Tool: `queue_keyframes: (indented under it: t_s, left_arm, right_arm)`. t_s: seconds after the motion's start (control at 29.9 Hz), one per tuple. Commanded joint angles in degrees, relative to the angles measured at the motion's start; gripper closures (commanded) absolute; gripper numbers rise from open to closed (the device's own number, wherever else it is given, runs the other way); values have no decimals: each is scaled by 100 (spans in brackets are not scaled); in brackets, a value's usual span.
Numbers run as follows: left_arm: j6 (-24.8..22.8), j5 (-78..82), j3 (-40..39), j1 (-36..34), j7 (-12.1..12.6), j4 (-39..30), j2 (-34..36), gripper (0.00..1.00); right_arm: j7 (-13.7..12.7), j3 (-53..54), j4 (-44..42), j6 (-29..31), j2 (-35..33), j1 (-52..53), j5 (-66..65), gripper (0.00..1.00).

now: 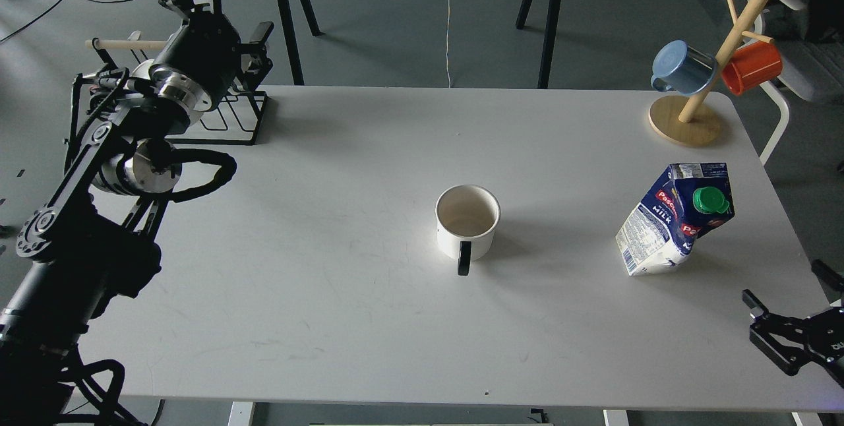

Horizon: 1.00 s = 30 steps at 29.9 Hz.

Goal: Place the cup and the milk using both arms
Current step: 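Bring the right gripper to the milk carton and grasp it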

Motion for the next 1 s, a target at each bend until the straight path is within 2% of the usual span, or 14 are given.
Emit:
queue_keyframes:
  t_s: [0.0, 0.43, 0.6, 0.97]
  left_arm:
    - [1, 0, 3, 13, -8, 0, 1, 1]
    - [1, 0, 3, 22, -17, 0, -25, 1]
    - [-8, 0, -6, 22, -17, -8, 10, 1]
    - [1, 0, -15, 22, -17, -8, 19, 1]
  right_arm:
    - [-174, -122, 318, 0, 286, -7, -245, 1]
    - [-139, 167, 135, 0, 831, 19, -377, 1]
    - [-131, 238, -331, 0, 1112, 343, -561, 1]
    - [-78, 255, -525, 0, 1947, 959, -1221, 1]
